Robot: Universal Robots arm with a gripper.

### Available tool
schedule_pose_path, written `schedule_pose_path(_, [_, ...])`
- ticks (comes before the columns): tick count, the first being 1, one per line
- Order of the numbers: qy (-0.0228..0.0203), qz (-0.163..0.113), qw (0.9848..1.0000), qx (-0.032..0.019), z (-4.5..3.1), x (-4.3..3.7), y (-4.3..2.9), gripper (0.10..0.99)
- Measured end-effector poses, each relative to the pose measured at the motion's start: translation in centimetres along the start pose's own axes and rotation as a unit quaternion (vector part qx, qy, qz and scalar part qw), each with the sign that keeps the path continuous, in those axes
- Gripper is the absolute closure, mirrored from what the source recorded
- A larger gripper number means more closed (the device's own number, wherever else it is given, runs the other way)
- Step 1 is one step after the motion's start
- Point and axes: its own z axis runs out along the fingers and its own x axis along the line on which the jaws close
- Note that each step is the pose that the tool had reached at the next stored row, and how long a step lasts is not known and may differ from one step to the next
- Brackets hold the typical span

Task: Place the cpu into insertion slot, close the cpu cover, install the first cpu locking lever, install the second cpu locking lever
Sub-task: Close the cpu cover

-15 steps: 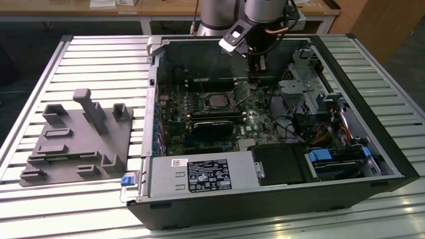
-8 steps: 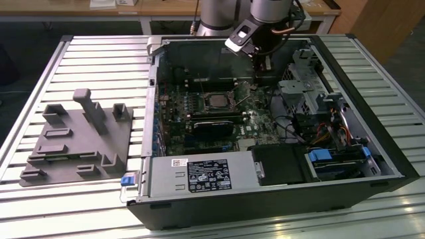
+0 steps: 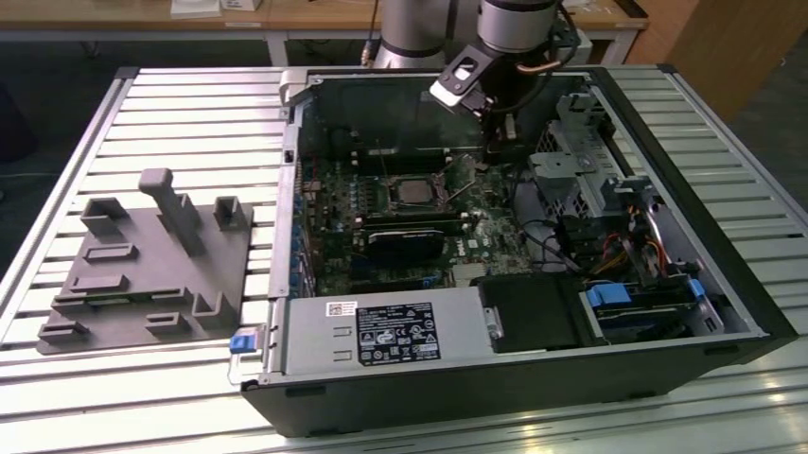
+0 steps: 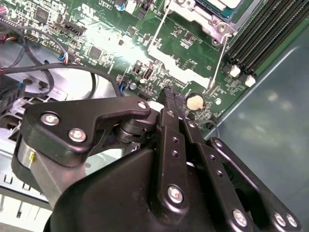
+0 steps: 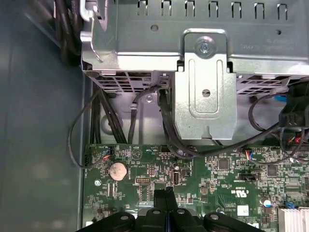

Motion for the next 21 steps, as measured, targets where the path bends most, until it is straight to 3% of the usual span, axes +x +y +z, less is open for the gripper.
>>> schedule_pose_path(12, [0.0001,-0.002,1.0,0.0031,1.67,0.01,-0.08,0.98])
schedule_pose_path(19, [0.0002,-0.005,1.0,0.0032,1.78,0.01,-0.09,0.98])
schedule_pose_path(21, [0.0004,-0.006,1.0,0.0082,1.8,0.01,-0.07,0.98])
